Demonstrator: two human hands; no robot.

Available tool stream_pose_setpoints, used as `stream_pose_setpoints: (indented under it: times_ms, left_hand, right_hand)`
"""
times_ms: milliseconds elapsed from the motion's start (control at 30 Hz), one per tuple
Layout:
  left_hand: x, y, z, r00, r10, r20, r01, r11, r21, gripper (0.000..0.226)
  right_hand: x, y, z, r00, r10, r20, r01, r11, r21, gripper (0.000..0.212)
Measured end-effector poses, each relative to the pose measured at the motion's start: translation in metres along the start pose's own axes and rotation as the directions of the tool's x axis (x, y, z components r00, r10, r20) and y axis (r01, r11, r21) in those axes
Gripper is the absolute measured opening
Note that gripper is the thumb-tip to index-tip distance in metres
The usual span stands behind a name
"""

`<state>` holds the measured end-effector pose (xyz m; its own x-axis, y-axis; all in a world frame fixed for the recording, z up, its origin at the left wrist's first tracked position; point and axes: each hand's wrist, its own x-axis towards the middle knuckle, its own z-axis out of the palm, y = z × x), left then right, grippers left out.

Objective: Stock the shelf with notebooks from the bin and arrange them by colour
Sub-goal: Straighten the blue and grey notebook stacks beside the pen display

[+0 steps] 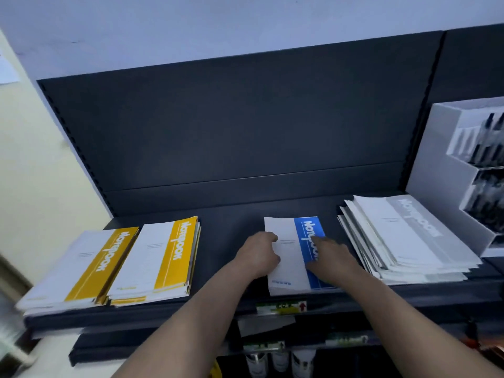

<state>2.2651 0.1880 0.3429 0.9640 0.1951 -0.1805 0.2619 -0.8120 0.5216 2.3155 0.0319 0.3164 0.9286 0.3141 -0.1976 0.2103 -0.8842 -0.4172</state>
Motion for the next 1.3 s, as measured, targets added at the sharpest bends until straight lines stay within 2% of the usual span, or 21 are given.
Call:
stream_pose_setpoints:
  times_ms: [133, 267, 467, 700, 967, 1100, 1233, 1300]
  left_hand:
    - [-0.003, -0.006, -0.004, 0.998, -0.057, 0.016, 0.058, 0.995, -0.079, 0.056]
    - [-0.003, -0.008, -0.004, 0.998, -0.063, 0.003, 0.063, 0.993, -0.096, 0.059]
    - [0.002, -0.013, -0.004, 0.998, -0.059, -0.016, 0.058, 0.997, -0.058, 0.058]
    - [-0.007, -0.054, -0.034, 0.996, -0.081, -0.04, 0.084, 0.993, 0.081, 0.058]
    - [-0.009, -0.086, -0.053, 0.994, -0.109, -0.031, 0.111, 0.993, 0.051, 0.057]
    - [-0.009, -0.086, -0.057, 0.995, -0.097, -0.031, 0.1, 0.99, 0.1, 0.056]
    - [-0.006, -0.065, -0.056, 0.995, -0.039, -0.087, 0.059, 0.971, 0.232, 0.049]
    - [0.004, -0.047, -0.049, 0.993, 0.018, -0.12, 0.005, 0.981, 0.193, 0.05]
  right_hand:
    - [0.008, 0.002, -0.001, 0.999, -0.008, 0.045, 0.009, 1.0, -0.015, 0.062]
    - [0.003, 0.002, -0.005, 0.999, 0.005, 0.033, -0.006, 0.999, 0.033, 0.057]
    - [-0.005, -0.008, -0.015, 0.999, -0.019, 0.03, 0.017, 0.998, 0.058, 0.049]
    - [0.0, -0.054, 0.016, 0.998, -0.04, 0.042, 0.035, 0.992, 0.119, 0.047]
    - [0.008, -0.092, 0.032, 0.998, -0.022, 0.059, 0.017, 0.996, 0.082, 0.047]
    - [0.007, -0.097, 0.034, 0.998, -0.02, 0.055, 0.016, 0.998, 0.064, 0.045]
    - [-0.005, -0.088, 0.019, 0.997, -0.064, 0.045, 0.054, 0.977, 0.204, 0.052]
    - [-0.011, -0.076, 0.003, 0.995, -0.094, -0.025, 0.097, 0.961, 0.259, 0.049]
